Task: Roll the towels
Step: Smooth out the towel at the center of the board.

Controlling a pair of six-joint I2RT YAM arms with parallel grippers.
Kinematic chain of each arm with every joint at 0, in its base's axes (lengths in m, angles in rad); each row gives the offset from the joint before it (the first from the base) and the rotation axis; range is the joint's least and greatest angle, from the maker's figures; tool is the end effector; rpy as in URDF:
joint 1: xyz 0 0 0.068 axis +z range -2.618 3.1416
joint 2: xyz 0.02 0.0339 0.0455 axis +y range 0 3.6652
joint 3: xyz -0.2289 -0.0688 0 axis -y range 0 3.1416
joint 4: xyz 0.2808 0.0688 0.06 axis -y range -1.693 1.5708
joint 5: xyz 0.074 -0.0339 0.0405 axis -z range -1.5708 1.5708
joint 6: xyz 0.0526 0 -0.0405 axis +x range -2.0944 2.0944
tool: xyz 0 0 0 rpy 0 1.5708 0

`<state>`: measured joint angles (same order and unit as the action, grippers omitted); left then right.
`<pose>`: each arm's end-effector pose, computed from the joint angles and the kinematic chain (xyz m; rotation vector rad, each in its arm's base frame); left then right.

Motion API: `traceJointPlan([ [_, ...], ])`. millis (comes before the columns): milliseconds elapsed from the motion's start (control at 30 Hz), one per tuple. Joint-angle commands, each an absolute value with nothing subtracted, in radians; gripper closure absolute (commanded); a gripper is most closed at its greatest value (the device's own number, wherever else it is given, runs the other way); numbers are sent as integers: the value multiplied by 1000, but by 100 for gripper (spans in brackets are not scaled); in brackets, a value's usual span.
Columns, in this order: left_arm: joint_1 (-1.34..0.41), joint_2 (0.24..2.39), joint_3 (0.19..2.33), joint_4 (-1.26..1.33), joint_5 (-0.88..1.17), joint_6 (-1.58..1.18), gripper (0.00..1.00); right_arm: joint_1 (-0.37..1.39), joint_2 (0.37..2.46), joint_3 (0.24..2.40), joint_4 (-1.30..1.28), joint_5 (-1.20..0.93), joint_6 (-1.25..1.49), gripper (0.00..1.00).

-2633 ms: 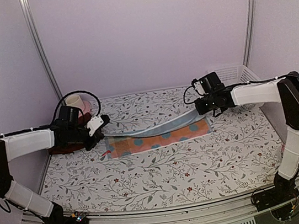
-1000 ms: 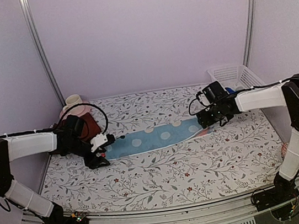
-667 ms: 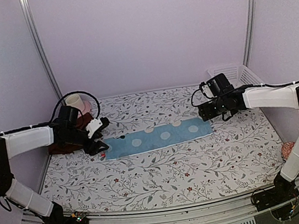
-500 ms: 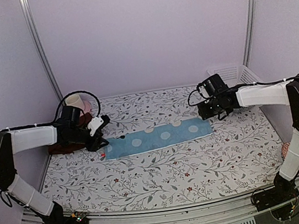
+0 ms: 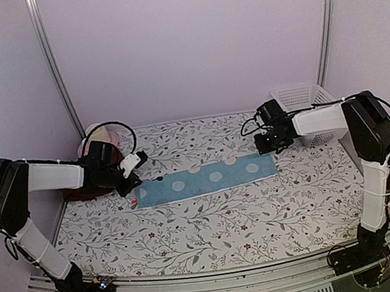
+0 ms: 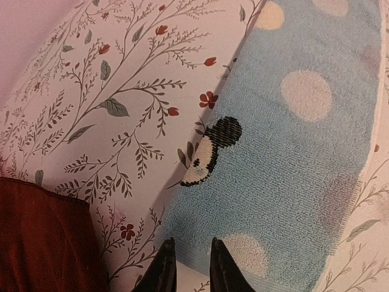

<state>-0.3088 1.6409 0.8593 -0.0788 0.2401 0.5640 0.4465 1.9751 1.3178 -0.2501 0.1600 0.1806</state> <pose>0.3384 -0.1211 0.0918 1.1133 2.1326 -0.1741 0.4064 0.1853 0.1007 -0.2590 2.4498 0.0738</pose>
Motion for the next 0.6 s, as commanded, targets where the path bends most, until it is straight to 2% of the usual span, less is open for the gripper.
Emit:
traceJointPlan([
  [0,-345,1707,846,-23,125,561,80,423,2037,1358,-236,174,200,95],
  [233,-360,1752,848,-25,70,566,81,395,2106,1390,-242,172,204,94],
  [433,-360,1760,862,-38,51,563,73,384,2131,1418,-256,160,203,90],
  [567,-360,1784,879,-57,49,558,72,382,2162,1445,-273,160,202,88],
])
